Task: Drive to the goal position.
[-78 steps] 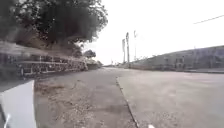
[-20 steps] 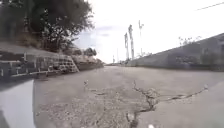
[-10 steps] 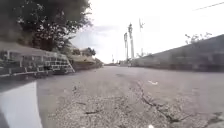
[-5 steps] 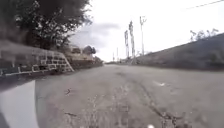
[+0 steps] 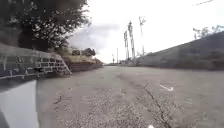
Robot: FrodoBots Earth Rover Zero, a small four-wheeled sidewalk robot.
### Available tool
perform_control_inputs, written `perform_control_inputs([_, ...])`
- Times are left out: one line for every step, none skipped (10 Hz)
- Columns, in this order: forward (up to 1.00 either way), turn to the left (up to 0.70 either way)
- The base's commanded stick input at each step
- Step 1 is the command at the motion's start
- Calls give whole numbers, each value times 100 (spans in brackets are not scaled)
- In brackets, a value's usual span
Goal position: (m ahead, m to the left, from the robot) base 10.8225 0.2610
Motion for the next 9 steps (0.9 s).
perform_control_inputs([70, 0])
perform_control_inputs([70, 0])
perform_control_inputs([70, 0])
perform_control_inputs([70, 0])
perform_control_inputs([70, 0])
perform_control_inputs([70, 0])
perform_control_inputs([70, 0])
perform_control_inputs([70, 0])
perform_control_inputs([70, 0])
